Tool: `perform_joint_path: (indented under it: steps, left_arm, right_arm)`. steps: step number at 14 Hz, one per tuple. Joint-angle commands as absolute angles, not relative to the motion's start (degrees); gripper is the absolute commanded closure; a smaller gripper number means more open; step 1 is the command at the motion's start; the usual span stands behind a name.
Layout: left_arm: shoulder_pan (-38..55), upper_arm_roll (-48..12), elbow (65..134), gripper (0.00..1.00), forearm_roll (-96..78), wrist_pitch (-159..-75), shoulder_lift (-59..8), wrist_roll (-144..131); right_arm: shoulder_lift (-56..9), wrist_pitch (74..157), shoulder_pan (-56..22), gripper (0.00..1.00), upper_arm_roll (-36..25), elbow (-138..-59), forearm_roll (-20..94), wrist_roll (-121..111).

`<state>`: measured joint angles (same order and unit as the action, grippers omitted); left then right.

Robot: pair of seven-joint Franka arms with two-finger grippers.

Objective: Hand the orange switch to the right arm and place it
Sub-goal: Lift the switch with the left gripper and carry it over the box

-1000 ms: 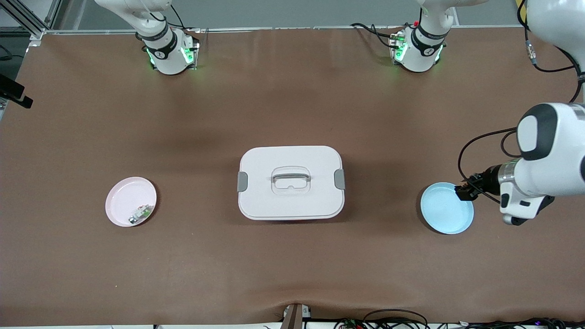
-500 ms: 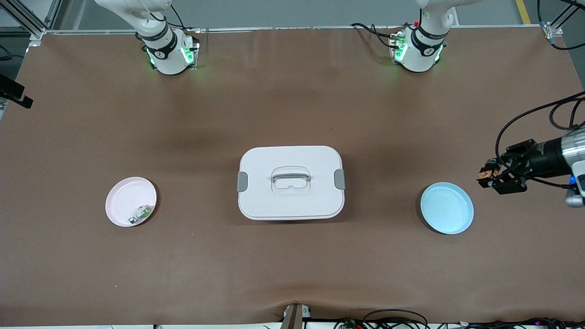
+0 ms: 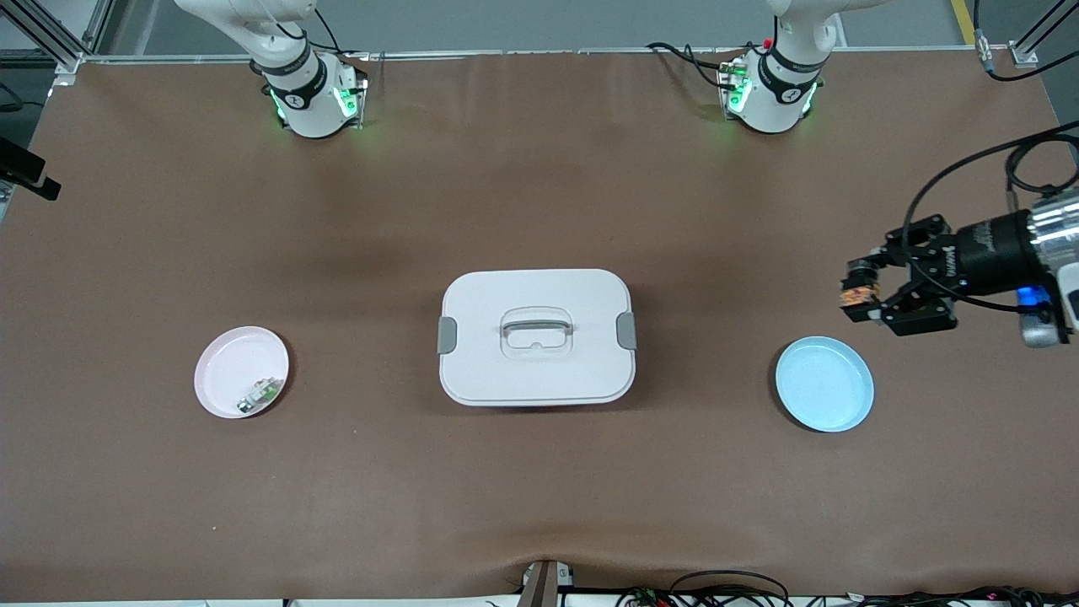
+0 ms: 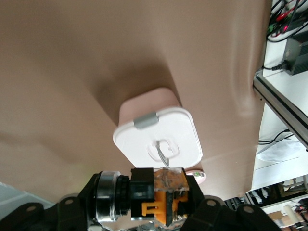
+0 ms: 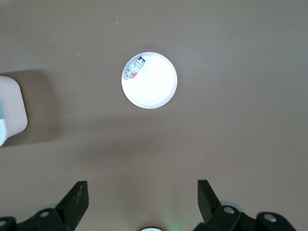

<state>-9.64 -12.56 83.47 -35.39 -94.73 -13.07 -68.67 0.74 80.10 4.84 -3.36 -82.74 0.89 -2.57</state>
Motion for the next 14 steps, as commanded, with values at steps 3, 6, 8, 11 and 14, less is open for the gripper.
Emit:
perform_joint_path:
  steps: [3, 6, 8, 11, 14]
  left_arm:
    - [-9.7, -22.2, 84.2, 0.81, -35.8, -100.6, -11.4, -84.6]
    - [-8.4, -27.6, 84.6, 0.81, -35.3, -107.4, -12.0, -93.5]
    - [-3.4, -27.7, 84.7, 0.81, -32.7, -111.9, -12.9, -98.0]
    - [2.6, -27.7, 84.7, 0.81, -31.3, -118.5, -14.8, -102.1]
    - [8.4, -27.7, 84.7, 0.81, -28.8, -124.4, -17.1, -106.6]
  right_arm:
    - [-0.1, 80.0, 5.3, 0.0, -2.6, -81.7, 1.7, -1.8]
    - [-0.2, 80.2, 5.4, 0.0, -2.6, -81.6, 1.6, -2.9]
    - [-0.3, 80.2, 5.3, 0.0, -2.5, -81.6, 1.7, -2.8]
    - [-1.1, 80.2, 5.0, 0.0, -2.4, -81.5, 2.2, -2.7]
    - [-1.5, 80.2, 5.3, 0.0, -2.5, -81.5, 6.3, -2.7]
